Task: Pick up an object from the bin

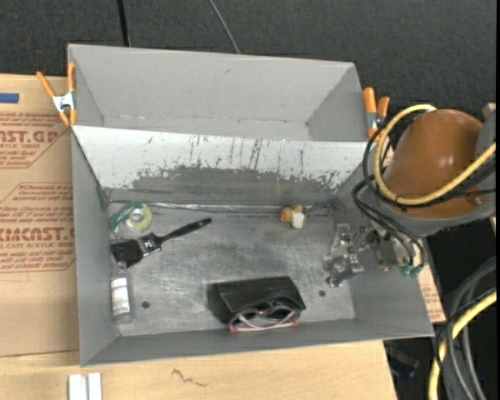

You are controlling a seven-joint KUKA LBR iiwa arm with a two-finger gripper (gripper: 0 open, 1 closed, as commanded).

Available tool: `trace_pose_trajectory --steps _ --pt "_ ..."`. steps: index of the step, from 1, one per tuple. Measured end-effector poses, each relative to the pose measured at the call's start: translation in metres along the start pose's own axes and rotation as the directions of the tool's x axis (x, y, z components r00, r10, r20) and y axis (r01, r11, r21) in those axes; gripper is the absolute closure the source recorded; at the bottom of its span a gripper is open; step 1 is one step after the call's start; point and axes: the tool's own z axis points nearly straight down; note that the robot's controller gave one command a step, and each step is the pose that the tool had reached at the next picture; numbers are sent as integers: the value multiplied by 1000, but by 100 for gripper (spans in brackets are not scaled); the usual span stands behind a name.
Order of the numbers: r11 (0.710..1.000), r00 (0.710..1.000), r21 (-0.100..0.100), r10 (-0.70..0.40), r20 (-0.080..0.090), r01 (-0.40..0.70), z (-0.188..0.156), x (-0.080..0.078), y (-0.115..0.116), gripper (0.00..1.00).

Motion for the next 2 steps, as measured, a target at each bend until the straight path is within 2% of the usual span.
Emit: trace_pose_trajectory --steps 1,2 --pt "955 955 1 297 -4 -297 36 -35 103 100" --pt "955 955 1 297 -4 -297 36 -35 102 0"
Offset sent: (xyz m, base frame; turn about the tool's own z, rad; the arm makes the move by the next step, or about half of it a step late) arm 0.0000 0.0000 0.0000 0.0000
